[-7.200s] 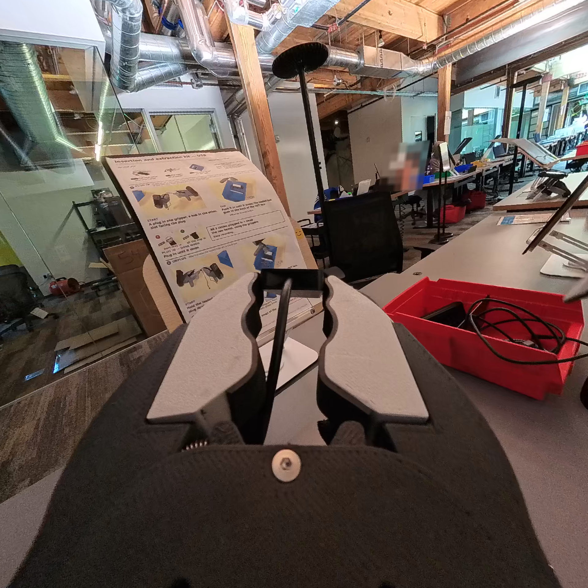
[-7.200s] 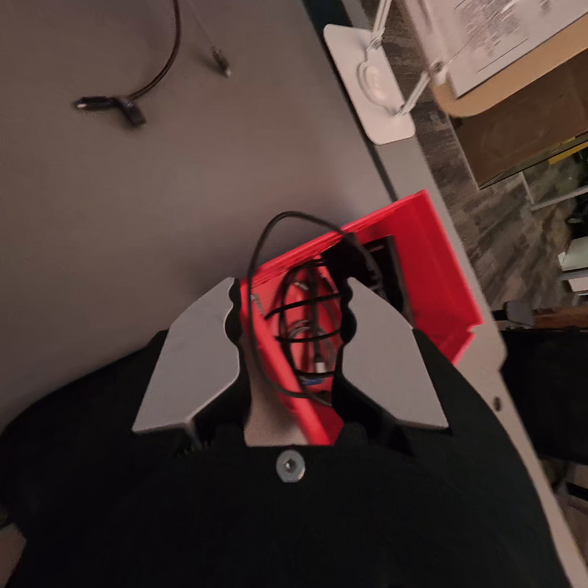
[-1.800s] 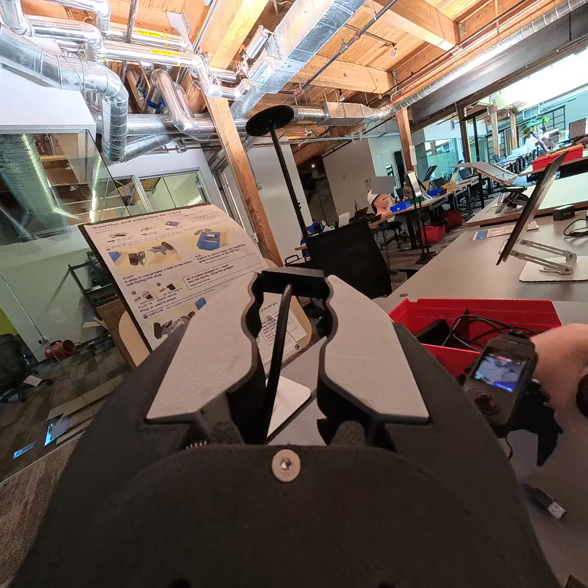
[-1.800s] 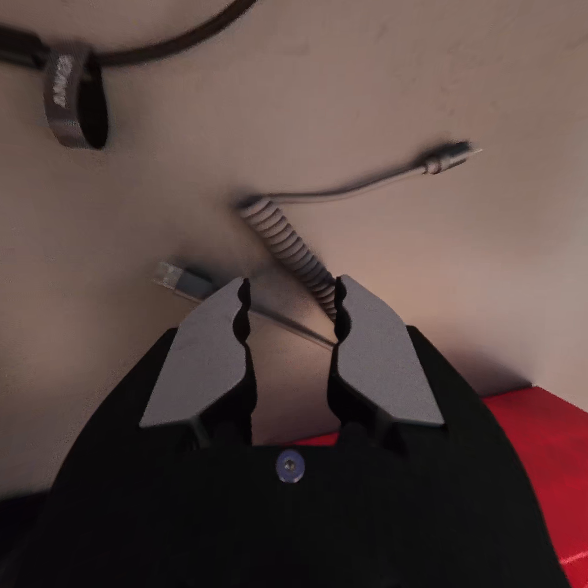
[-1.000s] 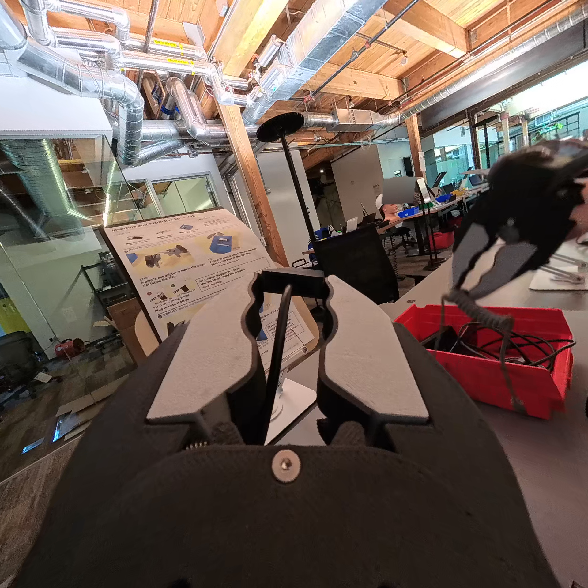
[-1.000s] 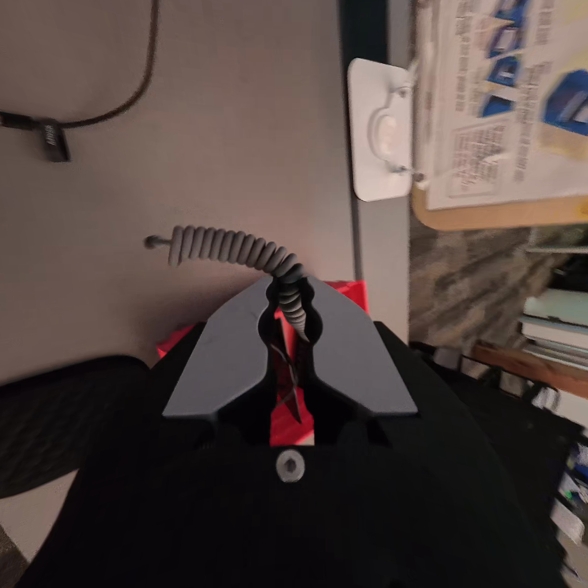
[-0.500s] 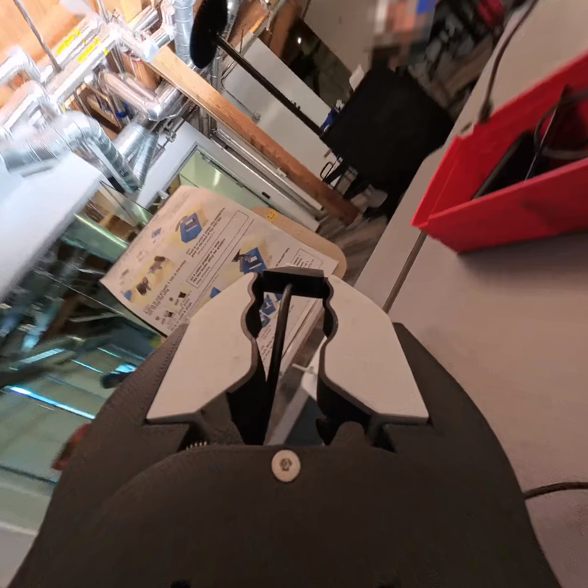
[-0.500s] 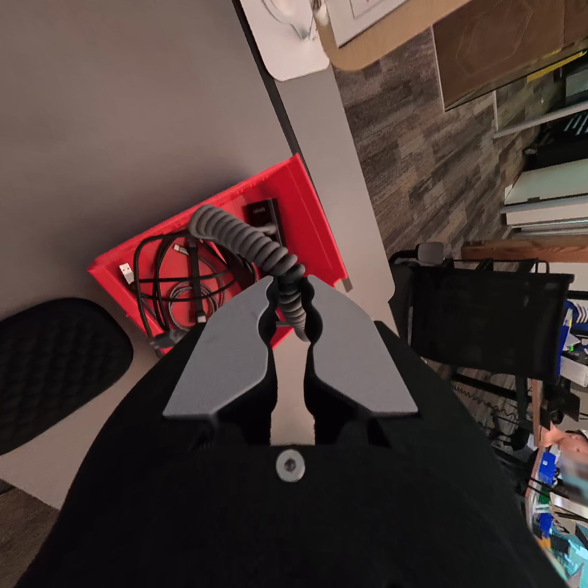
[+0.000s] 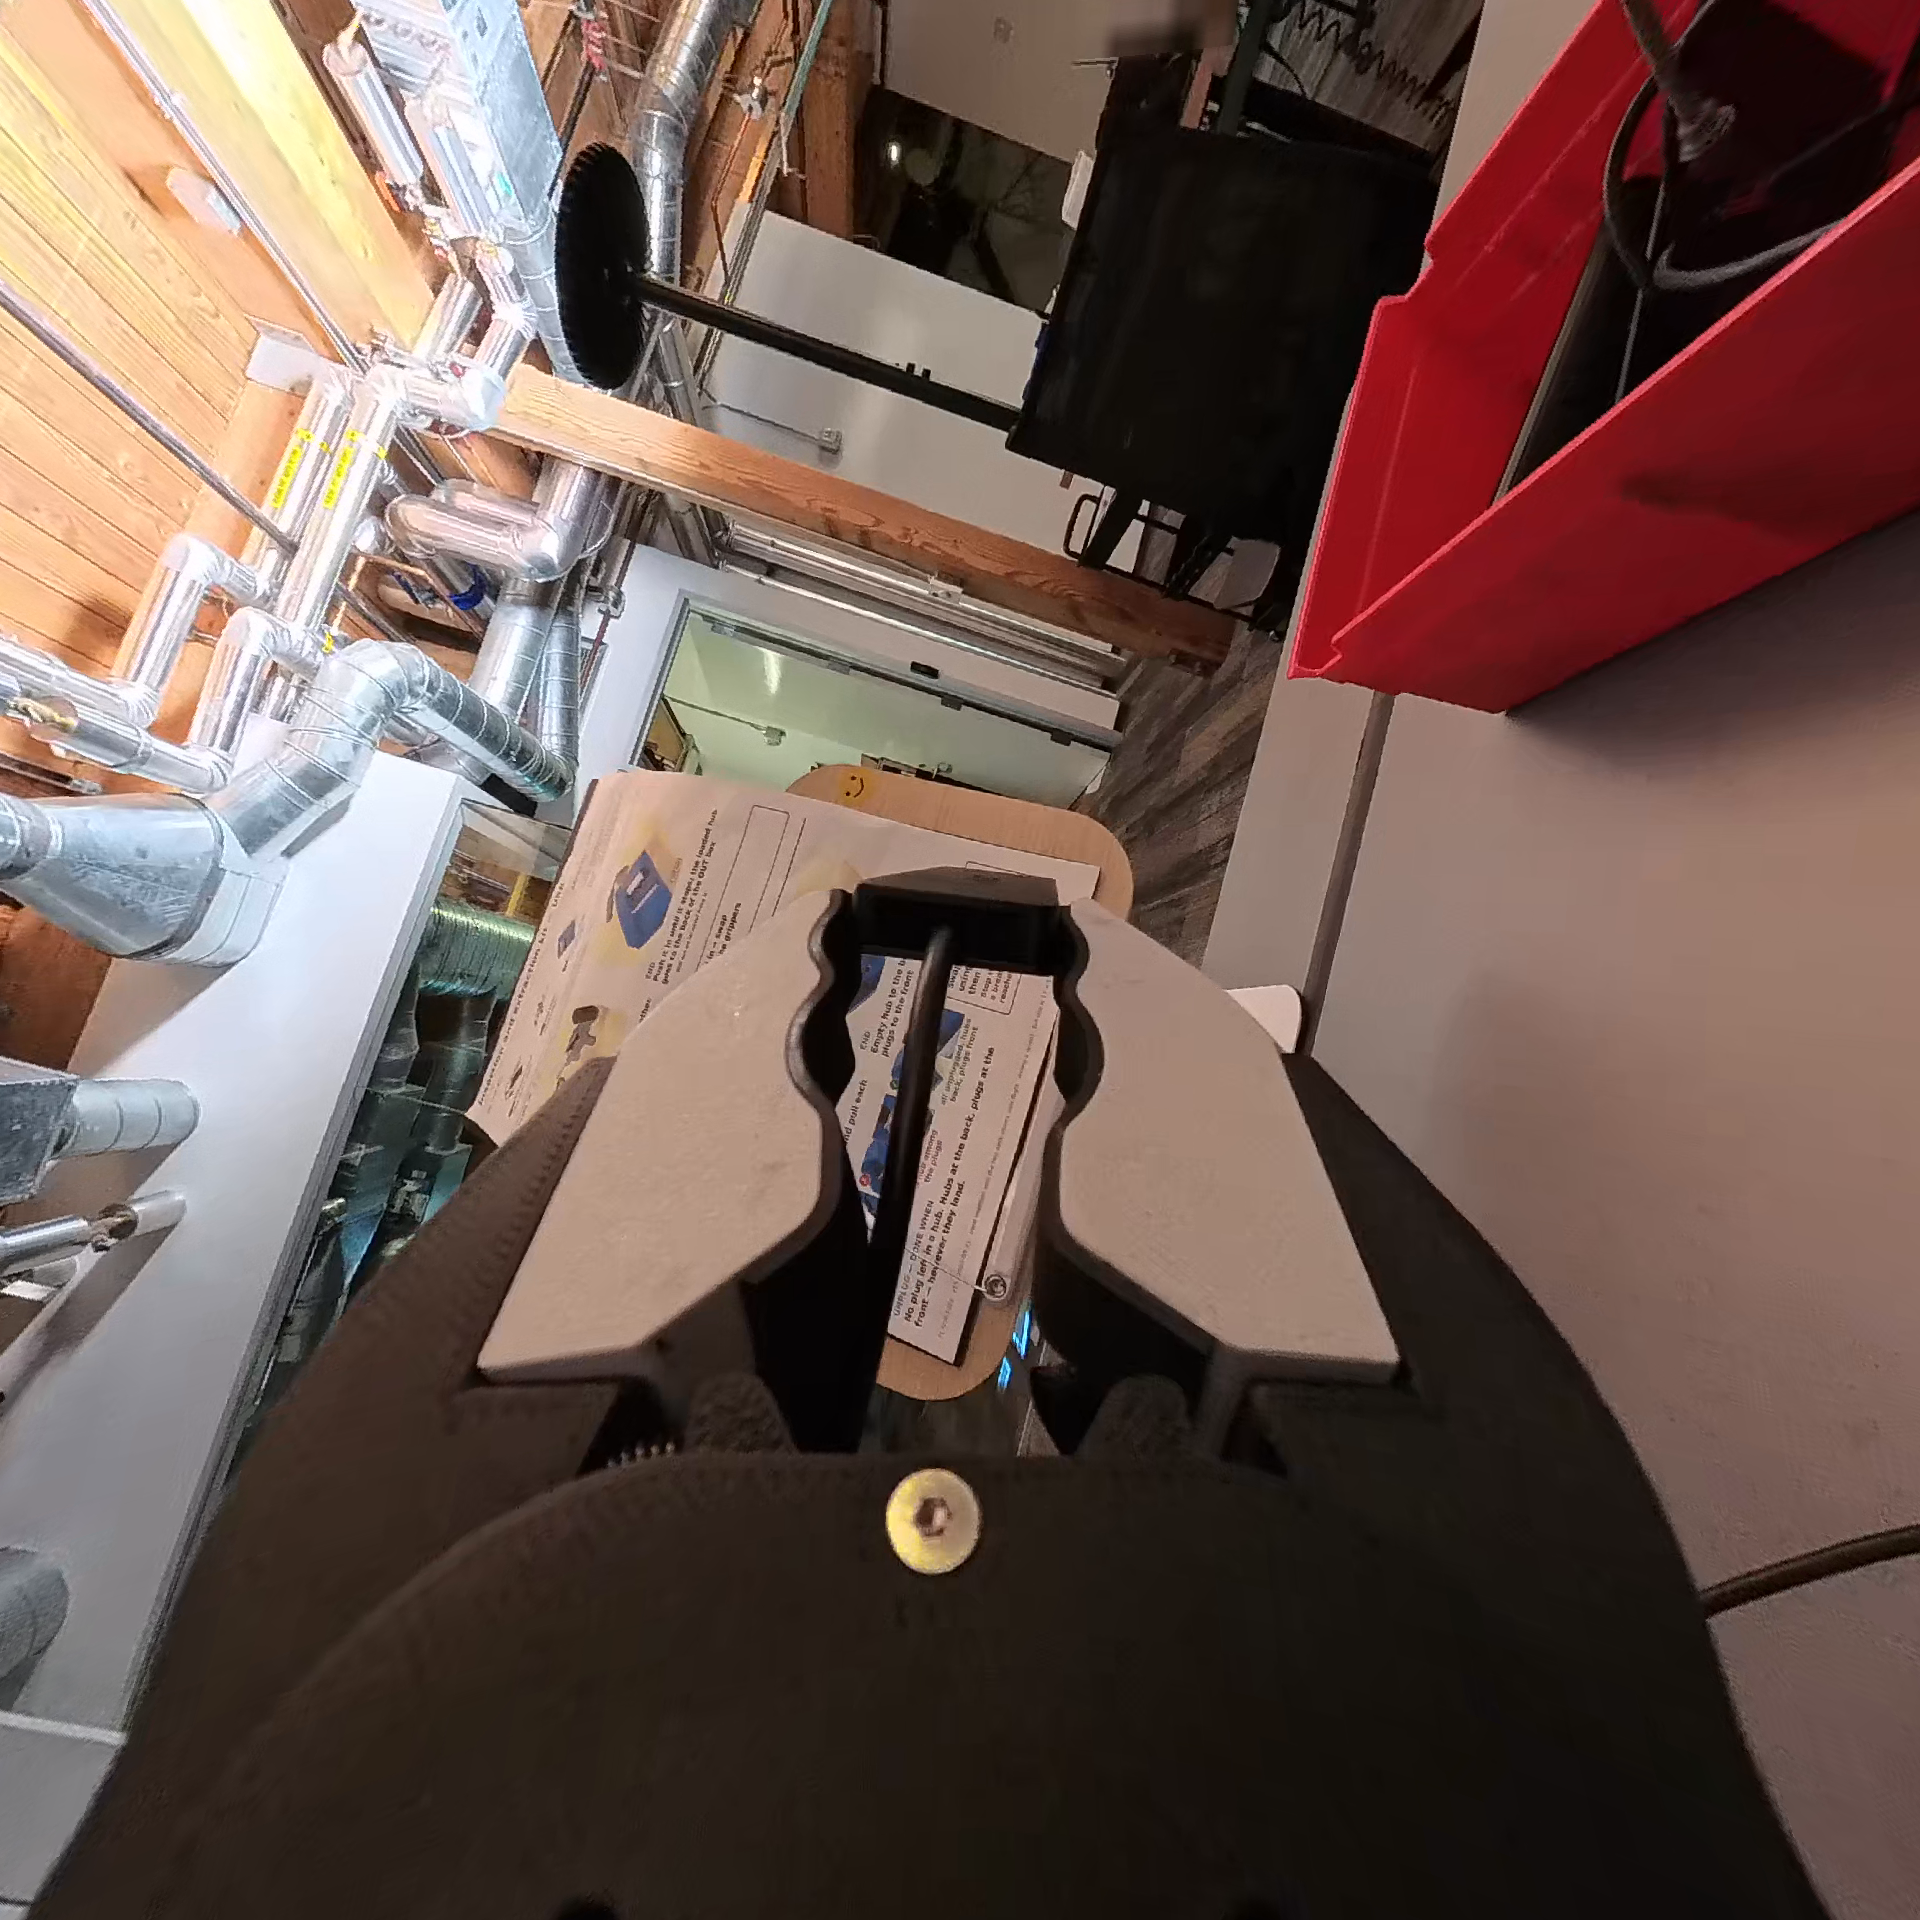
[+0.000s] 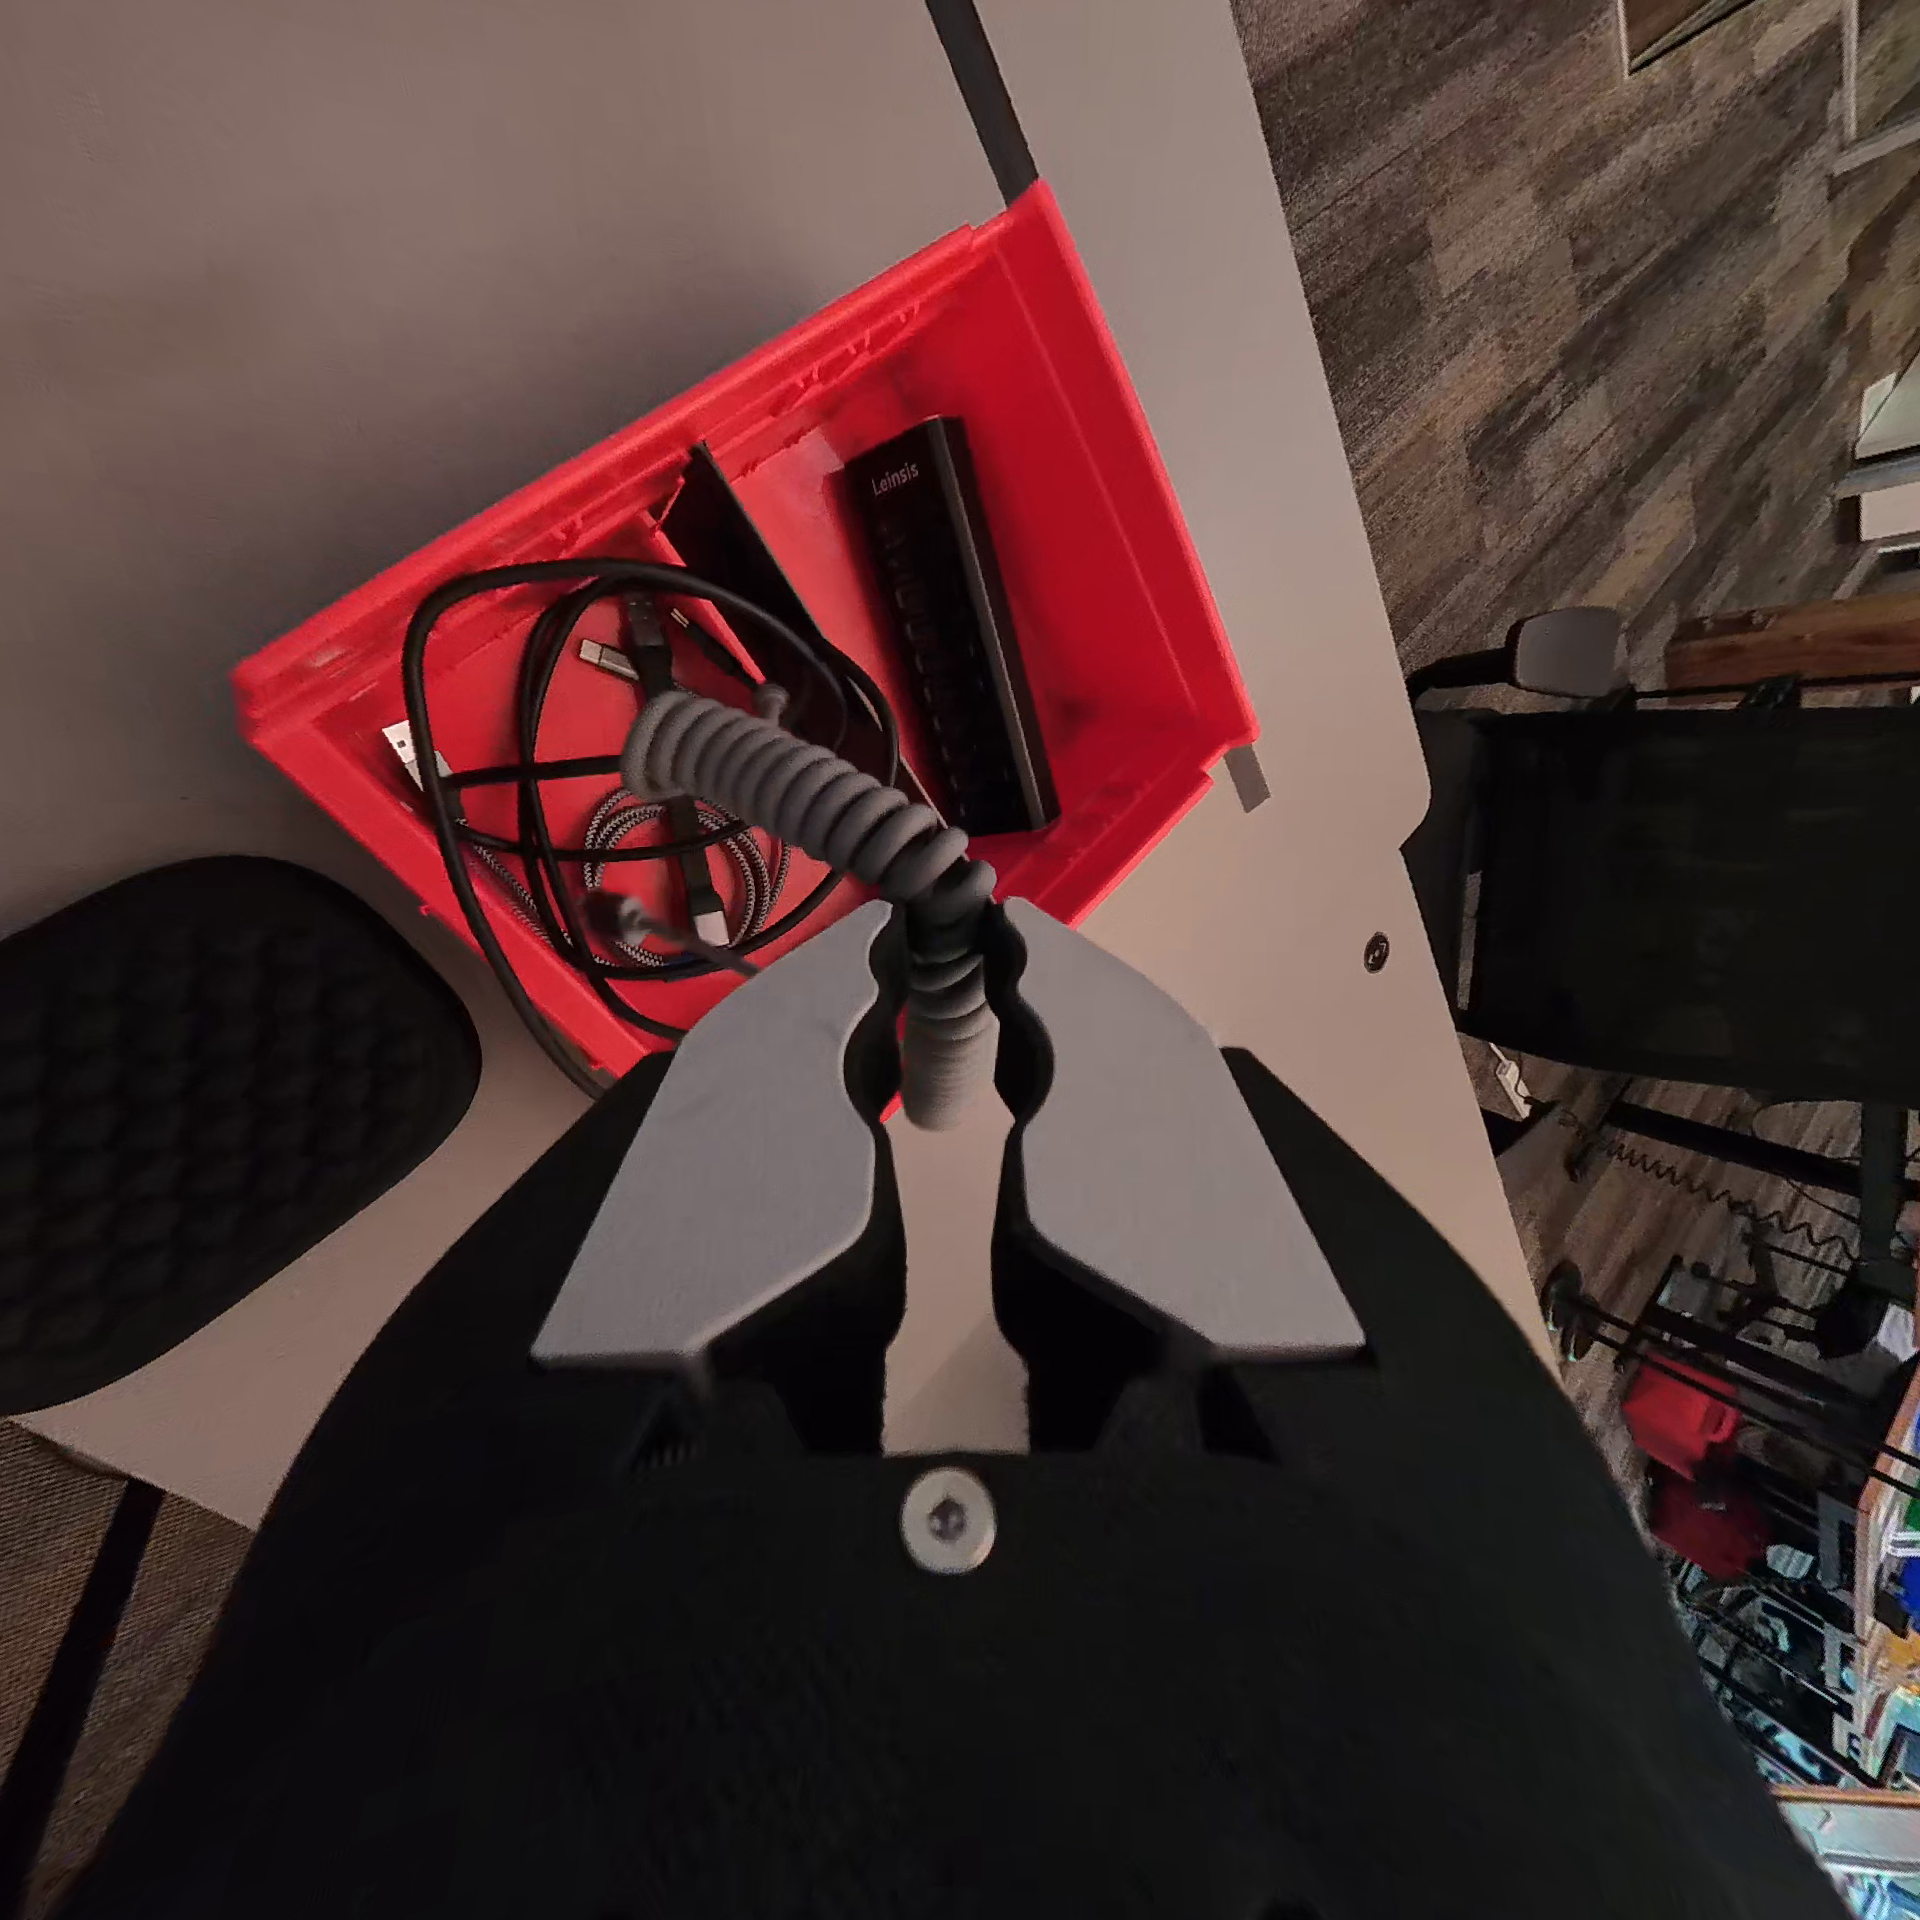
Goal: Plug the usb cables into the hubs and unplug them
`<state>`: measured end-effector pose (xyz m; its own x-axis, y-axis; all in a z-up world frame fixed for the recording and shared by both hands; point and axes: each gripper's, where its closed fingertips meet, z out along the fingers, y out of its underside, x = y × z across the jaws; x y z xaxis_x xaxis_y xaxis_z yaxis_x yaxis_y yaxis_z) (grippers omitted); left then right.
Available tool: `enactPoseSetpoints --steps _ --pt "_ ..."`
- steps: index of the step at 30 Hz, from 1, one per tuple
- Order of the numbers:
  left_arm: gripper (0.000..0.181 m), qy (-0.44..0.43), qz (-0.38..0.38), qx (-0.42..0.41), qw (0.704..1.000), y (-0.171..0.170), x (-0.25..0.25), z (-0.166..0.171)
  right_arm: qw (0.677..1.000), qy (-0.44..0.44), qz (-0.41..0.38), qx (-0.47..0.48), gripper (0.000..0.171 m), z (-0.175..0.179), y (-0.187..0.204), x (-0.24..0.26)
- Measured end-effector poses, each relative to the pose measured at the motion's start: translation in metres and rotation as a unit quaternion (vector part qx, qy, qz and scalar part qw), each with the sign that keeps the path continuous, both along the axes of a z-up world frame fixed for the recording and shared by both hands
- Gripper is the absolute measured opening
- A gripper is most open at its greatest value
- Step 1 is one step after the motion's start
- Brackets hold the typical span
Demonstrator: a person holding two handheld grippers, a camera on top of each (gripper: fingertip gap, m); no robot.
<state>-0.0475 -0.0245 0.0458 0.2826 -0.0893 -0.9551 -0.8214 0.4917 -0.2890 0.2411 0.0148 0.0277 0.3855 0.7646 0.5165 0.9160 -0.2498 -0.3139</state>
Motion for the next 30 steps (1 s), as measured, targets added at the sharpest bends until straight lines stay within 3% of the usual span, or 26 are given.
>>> enactPoseSetpoints --steps 20,30 --pt "0.035 -0.004 -0.002 0.0 1.0 -0.001 -0.001 0.002 1.0 -0.012 0.001 -0.001 0.015 0.002 -0.002 -0.001" --pt "0.035 -0.159 -0.01 -0.042 0.986 -0.002 -0.054 0.053 0.999 -0.031 0.01 0.021 0.015 0.028 -0.002 -0.017"
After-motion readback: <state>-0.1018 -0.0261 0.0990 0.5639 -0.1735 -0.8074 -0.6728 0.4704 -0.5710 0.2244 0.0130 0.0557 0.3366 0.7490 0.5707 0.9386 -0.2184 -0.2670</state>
